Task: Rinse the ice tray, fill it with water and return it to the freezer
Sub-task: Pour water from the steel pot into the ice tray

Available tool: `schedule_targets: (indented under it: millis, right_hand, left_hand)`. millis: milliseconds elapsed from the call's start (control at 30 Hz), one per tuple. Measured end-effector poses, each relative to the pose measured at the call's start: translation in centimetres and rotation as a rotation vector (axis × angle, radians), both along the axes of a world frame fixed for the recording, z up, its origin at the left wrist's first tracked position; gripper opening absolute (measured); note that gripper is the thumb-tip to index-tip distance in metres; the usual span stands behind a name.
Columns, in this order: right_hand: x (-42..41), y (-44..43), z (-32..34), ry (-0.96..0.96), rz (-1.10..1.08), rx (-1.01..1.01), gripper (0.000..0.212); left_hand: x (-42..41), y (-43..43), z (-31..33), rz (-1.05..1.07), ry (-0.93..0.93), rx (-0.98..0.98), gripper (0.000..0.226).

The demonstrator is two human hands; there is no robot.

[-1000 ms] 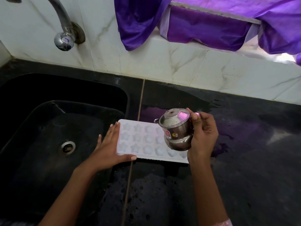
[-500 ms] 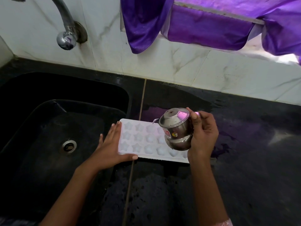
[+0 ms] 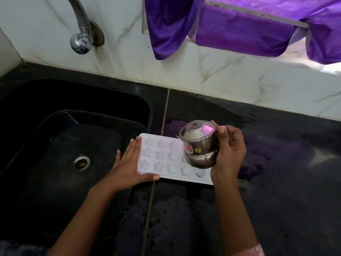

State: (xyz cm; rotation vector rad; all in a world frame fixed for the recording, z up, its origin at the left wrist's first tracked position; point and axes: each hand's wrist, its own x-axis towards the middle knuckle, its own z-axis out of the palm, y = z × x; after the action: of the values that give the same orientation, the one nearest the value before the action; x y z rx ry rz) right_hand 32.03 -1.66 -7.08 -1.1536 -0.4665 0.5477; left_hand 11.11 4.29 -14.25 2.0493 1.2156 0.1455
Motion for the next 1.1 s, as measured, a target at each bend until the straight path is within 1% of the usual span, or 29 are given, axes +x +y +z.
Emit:
schedule_targets:
  millis: [200, 433, 733, 833, 933, 1100]
  right_hand:
    - [-0.7, 0.5, 0.3, -0.028, 0.04, -0.016, 0.007]
    - [-0.9, 0.7, 0.4, -0.111, 0.072, -0.038, 0.013]
    - [-1.0, 0.7, 0.5, -0.124, 0.093, -0.031, 0.015]
    - [-1.1, 0.7, 0.4, -0.115, 0.09, -0.02, 0.016]
    - [-1.1, 0.8, 0.2, -0.1, 0.071, -0.032, 0.01]
    - [-1.3, 1.0, 0.0, -0.008, 0.077, -0.01, 0.006]
  left_hand:
    - [0.0, 0.0, -0.1, 0.009, 0.002, -0.001, 0.151]
    - [0.0, 0.0, -0.2, 0.009, 0.005, 0.011, 0.151]
    - [0.0, 0.0, -0.3, 0.0, -0.001, 0.014, 0.148]
    - [0.0, 0.0, -0.3, -0.001, -0.001, 0.02, 0.149]
    - [-0.1, 0.0, -0.3, -0.003, -0.001, 0.021, 0.148]
    - [-0.2, 0.0, -0.3, -0.007, -0.013, 0.024, 0.148]
